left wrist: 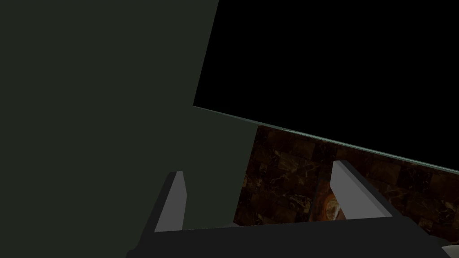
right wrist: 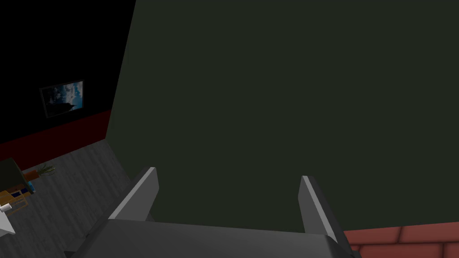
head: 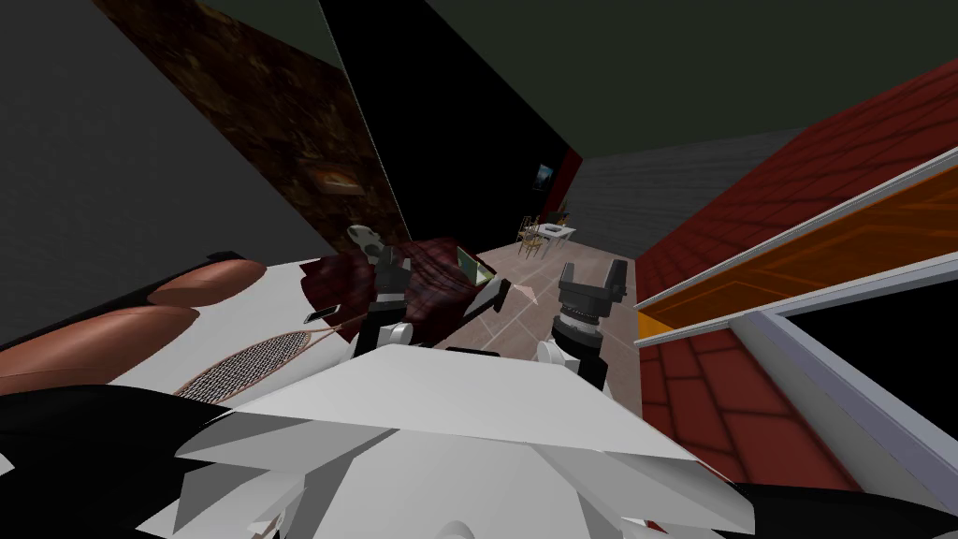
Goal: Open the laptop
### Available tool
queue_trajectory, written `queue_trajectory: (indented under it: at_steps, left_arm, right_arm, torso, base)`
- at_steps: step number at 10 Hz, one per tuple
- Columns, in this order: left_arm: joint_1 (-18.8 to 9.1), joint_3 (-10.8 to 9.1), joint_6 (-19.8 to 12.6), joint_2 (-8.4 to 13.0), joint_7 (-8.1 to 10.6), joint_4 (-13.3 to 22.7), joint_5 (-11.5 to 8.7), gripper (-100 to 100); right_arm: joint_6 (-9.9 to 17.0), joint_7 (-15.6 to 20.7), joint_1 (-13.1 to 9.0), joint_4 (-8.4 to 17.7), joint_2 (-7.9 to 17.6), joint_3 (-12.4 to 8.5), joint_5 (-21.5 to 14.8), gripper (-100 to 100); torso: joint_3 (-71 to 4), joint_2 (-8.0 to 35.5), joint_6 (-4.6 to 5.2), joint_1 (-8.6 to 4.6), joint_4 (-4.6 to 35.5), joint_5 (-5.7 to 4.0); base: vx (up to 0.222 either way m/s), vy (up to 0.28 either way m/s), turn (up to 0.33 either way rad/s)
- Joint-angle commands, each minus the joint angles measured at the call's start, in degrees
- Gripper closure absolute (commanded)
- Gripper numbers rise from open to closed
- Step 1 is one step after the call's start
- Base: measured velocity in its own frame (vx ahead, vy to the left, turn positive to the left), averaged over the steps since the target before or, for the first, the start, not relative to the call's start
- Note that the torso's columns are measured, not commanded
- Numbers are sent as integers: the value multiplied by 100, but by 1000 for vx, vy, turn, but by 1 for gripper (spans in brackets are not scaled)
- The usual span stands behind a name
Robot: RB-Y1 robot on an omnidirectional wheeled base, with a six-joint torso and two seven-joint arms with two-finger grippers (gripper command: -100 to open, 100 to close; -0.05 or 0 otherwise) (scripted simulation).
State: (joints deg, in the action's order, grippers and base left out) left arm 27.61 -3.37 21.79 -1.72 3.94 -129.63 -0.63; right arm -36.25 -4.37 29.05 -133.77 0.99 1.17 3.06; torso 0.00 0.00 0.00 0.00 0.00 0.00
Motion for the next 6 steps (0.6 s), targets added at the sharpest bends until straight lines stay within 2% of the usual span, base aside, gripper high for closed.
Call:
queue_trajectory:
  at_steps: [1, 6]
  left_arm:
    - [0, 0, 0, 0, 0, 0, 0, 0]
    - [0, 0, 0, 0, 0, -1, 0, 0]
  right_arm:
    - [0, 0, 0, 0, 0, 0, 0, 0]
    - [0, 0, 0, -1, 0, 0, 0, 0]
  torso:
    - [-467, 232, 0, 0, 235, 0]
    - [-4536, 2269, 0, 0, 2268, 0]
  base:
    - [0, 0, 0]
    - [0, 0, 0]
